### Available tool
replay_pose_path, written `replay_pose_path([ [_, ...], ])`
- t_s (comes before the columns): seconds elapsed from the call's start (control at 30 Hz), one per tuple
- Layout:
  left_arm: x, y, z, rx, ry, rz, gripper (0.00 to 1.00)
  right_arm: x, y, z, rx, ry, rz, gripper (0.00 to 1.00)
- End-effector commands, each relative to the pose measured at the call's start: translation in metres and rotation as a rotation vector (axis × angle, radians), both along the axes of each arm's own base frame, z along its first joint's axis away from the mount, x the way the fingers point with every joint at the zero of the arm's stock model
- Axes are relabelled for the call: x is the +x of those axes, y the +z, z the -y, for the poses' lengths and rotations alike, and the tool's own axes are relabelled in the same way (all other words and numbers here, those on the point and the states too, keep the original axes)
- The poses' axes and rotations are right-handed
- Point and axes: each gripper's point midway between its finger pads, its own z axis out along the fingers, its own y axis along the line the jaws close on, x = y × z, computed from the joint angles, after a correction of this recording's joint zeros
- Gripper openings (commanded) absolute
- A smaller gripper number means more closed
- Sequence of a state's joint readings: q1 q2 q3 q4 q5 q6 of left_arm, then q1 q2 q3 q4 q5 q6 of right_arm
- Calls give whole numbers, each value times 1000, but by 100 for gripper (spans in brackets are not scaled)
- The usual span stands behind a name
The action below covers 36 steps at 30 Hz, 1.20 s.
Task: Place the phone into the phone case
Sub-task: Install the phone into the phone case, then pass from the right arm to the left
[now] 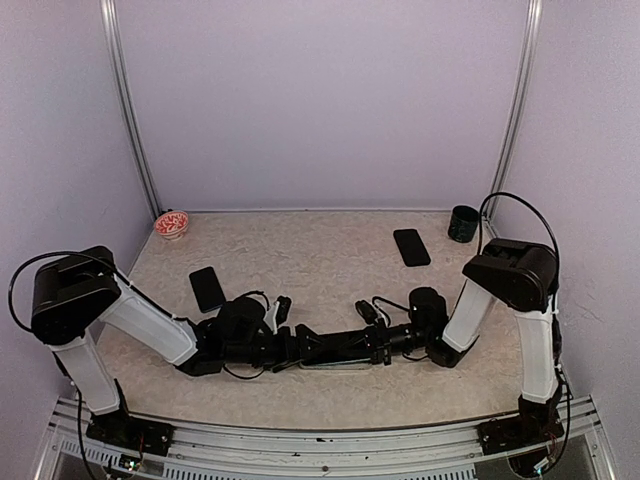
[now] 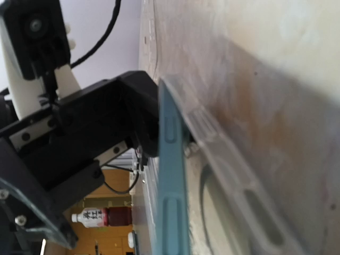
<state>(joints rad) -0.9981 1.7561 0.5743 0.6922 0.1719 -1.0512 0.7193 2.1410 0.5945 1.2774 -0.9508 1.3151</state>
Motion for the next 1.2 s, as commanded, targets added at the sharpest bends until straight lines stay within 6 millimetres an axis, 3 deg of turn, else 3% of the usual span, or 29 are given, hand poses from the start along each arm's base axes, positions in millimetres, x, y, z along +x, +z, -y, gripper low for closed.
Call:
replay_pose_path([
  [0.0, 0, 39, 17, -153, -63, 63, 87, -17, -20, -1, -63, 66, -9, 0],
  [0.3, -8, 48, 20, -232, -102, 55, 83, -21, -9, -12, -11, 111, 9, 0],
  [0.6, -9, 42, 20, -225, -101, 37, 82, -20, -3, -19, -14, 125, 51, 0],
  [0.73, -9, 44, 21, -237, -107, 40, 76, -20, -2, -20, -13, 127, 60, 0],
  [1.03, -13, 52, 20, -297, -129, 43, 50, -22, 5, -19, -2, 140, 92, 0],
  [1.17, -14, 64, 21, -316, -147, 91, 42, -21, 16, -18, 4, 137, 137, 0],
])
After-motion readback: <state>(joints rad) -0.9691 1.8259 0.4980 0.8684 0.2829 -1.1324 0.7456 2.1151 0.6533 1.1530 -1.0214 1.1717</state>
